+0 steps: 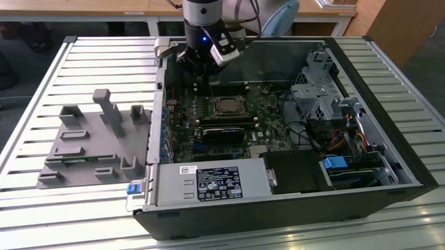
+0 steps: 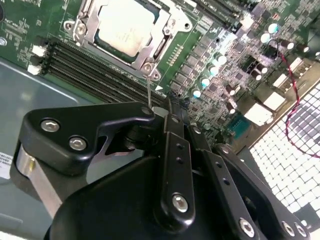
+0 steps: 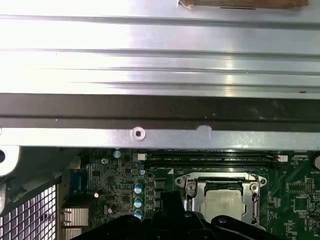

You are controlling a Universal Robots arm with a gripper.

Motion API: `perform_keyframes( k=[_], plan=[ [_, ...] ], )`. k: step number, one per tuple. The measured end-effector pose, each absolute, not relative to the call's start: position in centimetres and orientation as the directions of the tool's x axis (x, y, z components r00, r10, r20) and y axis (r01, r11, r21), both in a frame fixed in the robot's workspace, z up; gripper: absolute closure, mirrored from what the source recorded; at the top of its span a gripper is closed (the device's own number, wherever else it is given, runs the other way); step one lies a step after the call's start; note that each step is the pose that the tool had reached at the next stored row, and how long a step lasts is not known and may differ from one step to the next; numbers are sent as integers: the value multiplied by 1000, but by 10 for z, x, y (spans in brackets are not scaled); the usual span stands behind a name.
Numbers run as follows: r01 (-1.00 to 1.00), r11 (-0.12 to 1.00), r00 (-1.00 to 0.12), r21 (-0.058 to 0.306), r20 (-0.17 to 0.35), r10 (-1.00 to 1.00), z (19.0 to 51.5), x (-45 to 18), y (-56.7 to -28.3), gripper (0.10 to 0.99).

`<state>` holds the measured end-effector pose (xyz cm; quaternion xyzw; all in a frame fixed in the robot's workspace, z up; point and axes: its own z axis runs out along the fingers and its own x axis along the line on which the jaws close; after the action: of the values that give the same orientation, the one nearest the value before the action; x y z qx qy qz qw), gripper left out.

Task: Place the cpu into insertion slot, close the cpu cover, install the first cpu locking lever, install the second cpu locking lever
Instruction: 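Install the first cpu locking lever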

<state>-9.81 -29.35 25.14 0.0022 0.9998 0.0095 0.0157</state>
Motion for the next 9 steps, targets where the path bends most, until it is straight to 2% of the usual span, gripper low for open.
perform_keyframes(
  k=[9],
  plan=[
    [4, 1000, -999, 19, -33, 4, 252, -98, -288, 980]
  ],
)
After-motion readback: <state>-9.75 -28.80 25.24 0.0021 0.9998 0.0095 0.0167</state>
